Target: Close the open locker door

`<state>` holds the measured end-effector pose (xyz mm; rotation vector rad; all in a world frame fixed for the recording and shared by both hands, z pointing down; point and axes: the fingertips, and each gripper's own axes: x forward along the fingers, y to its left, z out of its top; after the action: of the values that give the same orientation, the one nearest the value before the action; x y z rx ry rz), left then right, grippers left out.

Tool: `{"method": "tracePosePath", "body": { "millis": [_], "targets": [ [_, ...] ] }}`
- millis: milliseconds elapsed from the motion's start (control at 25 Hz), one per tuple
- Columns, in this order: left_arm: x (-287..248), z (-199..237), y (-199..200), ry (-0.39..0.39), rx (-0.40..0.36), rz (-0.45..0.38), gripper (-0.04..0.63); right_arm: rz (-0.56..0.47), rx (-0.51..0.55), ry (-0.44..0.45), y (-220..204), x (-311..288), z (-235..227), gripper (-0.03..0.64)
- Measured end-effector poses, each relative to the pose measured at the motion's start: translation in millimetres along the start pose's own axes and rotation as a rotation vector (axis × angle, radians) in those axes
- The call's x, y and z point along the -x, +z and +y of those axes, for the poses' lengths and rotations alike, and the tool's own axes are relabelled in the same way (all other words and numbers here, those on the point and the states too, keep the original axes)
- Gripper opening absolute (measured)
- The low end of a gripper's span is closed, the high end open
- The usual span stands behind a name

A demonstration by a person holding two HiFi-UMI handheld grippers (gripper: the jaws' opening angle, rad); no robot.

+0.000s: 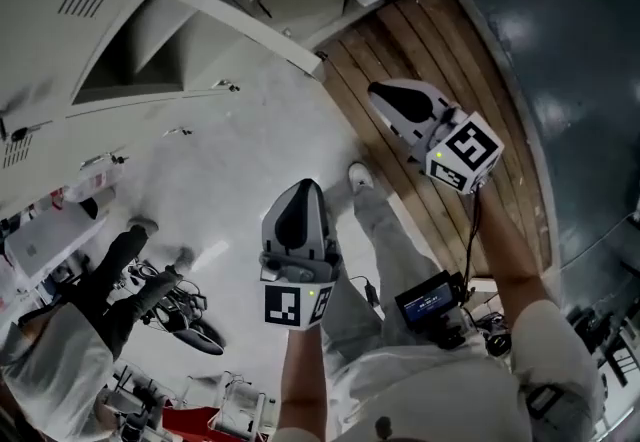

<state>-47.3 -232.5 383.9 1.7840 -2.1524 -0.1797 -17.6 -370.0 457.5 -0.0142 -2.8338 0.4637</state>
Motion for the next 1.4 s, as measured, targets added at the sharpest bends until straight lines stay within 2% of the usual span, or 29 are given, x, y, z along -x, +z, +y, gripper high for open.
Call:
{"method": "tracePosePath", "body": {
  "millis": [120,240,280,320,360,400,640,960,1200,1400],
  "targets": [
    [-19,9,-15,-0.001,0.000,-0.009,0.008,0.010,-0.003,0.093,-15,-26,-16,0.031],
    [-30,13,-27,-0.003,0.023,-0.018,0.008,0.060,0.063,0.187,-38,-44,-20,0.038],
    [-33,14,-31,-0.001,0.030,-0.022,0.008,0.075,0.092,0.224,-45,-50,-19,0.069],
    [-36,14,-37,-0.001,0.037,-0.026,0.008,0.091,0.120,0.260,-51,-56,-18,0.152],
    [-37,15,-43,-0.003,0.043,-0.028,0.008,0.105,0.145,0.289,-58,-62,-18,0.190],
    [-38,15,-50,-0.007,0.050,-0.028,0.008,0.115,0.166,0.305,-64,-67,-19,0.190],
    [-42,16,-81,-0.024,0.081,-0.012,0.008,0.138,0.210,0.333,-75,-97,-24,0.202],
    [-35,13,-89,-0.024,0.100,-0.029,0.008,0.147,0.264,0.397,-74,-113,-7,0.206],
    [-19,33,-91,0.016,0.102,-0.052,0.008,0.163,0.287,0.401,-80,-119,5,0.204],
    [-5,46,-93,0.059,0.110,-0.059,0.008,0.162,0.267,0.427,-82,-122,23,0.204]
  ]
}}
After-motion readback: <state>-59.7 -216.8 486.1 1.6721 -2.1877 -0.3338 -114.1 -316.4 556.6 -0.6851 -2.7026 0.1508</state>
